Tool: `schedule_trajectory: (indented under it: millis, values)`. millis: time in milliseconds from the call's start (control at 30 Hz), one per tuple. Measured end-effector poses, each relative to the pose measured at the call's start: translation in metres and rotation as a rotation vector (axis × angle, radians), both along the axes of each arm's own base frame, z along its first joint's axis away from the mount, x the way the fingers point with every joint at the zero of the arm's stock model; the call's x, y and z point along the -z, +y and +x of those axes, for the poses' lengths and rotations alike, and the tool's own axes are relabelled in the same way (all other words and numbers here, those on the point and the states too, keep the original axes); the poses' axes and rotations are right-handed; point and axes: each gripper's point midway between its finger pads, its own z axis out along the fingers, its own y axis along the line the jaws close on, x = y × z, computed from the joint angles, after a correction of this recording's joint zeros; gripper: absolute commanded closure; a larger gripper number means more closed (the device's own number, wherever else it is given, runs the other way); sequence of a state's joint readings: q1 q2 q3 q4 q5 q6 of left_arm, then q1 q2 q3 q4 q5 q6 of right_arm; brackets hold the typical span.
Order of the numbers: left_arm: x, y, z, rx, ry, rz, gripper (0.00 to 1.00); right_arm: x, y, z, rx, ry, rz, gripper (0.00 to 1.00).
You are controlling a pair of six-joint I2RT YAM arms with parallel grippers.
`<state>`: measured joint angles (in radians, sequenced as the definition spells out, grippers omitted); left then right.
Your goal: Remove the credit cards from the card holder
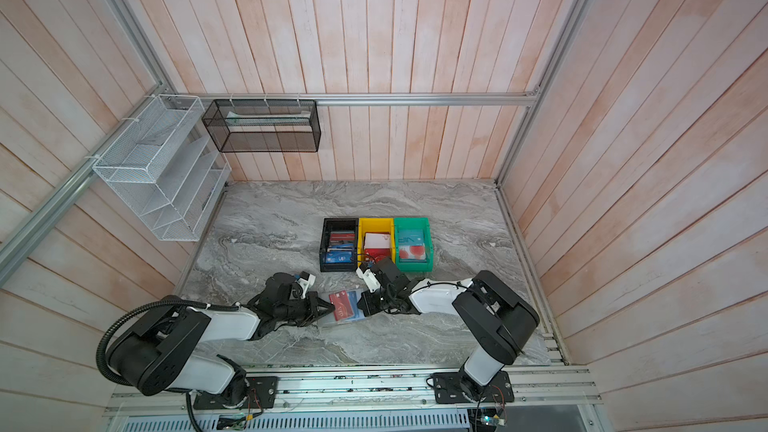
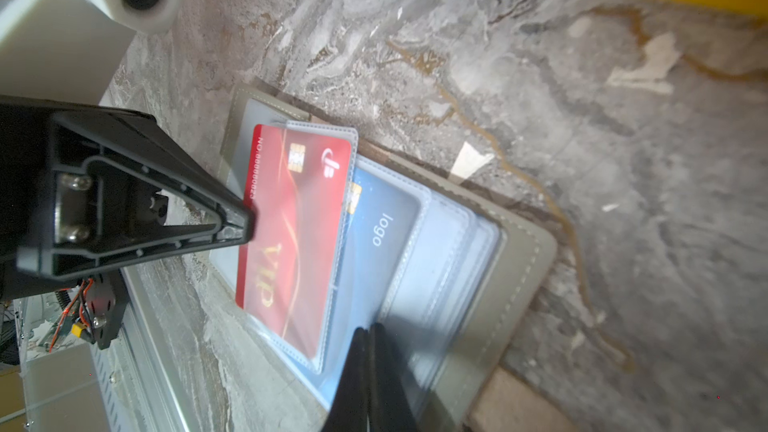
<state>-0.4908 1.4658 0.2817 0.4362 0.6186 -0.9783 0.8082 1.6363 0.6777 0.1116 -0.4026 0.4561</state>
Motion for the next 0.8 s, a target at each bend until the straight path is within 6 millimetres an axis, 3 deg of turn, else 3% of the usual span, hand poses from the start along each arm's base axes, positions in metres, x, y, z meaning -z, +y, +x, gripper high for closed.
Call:
schedule_trajectory:
  millis: [800]
  values:
    - [0.0035,-0.003,0.0011,0.019,0.01,-0.013,0.98,0.0013,0.0016,-0.0009,-0.01,0.015,0.014,1.0]
